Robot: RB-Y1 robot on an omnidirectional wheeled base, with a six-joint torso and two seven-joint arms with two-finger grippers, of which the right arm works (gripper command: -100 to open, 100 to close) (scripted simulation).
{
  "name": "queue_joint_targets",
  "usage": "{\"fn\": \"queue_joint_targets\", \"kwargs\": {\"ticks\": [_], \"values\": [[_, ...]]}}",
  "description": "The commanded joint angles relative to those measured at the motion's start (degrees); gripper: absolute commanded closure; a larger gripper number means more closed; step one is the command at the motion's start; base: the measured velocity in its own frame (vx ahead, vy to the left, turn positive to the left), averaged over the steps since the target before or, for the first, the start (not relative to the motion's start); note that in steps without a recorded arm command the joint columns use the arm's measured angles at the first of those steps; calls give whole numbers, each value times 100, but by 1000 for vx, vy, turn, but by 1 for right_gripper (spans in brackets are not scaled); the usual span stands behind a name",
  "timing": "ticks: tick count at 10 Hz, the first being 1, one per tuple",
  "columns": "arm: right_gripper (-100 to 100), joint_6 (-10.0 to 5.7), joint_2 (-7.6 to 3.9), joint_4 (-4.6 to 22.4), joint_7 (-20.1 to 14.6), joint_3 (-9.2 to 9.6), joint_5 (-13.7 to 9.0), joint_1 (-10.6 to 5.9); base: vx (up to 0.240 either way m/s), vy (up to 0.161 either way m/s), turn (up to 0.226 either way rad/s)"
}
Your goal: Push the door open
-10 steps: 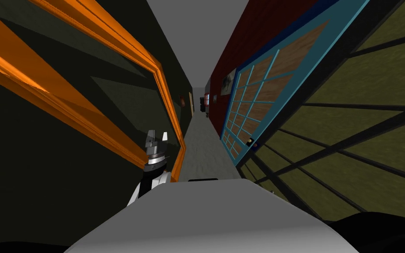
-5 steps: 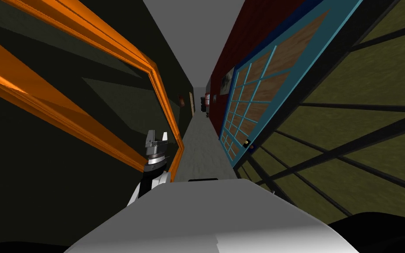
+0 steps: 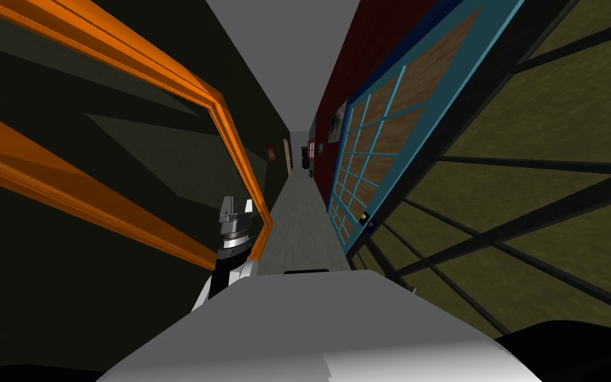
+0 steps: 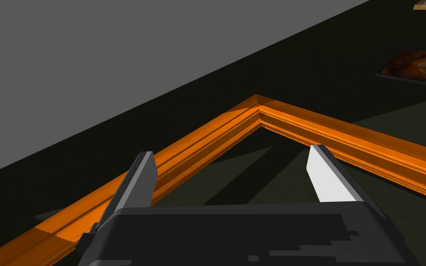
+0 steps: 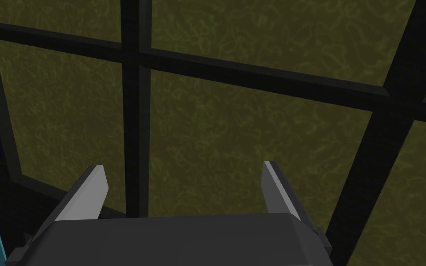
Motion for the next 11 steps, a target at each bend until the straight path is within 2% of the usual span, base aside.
{"fn": "queue_joint_targets", "kwargs": {"ticks": [1,4,11], "values": [[-100,5,-12,56,0,-48,26,-41,56,-203,-13],[-100,16,-33,138,5,-134,73,-102,52,-205,-16],[-100,44,-79,341,17,-342,191,-260,25,-151,-38]]}}
